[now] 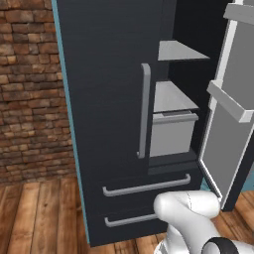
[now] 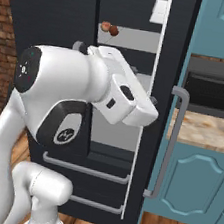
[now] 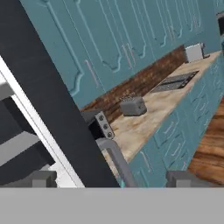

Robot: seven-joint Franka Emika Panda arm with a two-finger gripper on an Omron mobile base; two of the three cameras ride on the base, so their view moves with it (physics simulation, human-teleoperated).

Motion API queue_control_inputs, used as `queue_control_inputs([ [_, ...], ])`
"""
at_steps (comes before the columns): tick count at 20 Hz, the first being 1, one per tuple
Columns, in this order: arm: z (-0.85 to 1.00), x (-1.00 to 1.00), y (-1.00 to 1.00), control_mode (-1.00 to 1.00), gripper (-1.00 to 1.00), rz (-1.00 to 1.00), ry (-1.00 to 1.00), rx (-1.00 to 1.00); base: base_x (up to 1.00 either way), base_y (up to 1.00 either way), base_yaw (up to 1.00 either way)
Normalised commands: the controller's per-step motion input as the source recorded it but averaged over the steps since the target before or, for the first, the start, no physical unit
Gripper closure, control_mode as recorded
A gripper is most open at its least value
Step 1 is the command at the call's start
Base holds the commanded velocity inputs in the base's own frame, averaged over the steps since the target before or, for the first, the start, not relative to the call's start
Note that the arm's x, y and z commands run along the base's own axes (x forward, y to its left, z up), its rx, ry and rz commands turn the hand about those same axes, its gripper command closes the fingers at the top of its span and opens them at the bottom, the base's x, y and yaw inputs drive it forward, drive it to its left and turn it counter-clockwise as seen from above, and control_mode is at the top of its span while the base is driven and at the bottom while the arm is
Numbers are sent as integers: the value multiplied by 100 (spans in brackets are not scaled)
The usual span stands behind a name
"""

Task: Place the apple in the correct fridge rack based on whether it is a fruit or vegetable. Finally, close the fridge door.

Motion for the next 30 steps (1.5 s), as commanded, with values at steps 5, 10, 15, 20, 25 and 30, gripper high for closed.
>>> queue_control_inputs([
  [5, -32, -24, -100, -100, -100, -2, -24, 39, 0, 0, 0],
  [10, -33, 44, -89, -100, -100, 17, -15, 44, 0, 0, 0],
  [15, -36, 75, -43, -100, -100, 28, -10, 41, 0, 0, 0],
  [20, -35, 64, -3, -100, -100, 27, -5, 29, 0, 0, 0],
  [25, -20, 55, -10, -100, -100, 13, 2, 1, 0, 0, 0],
  [30, -26, 66, 0, -100, -100, 12, 0, 3, 0, 0, 0],
])
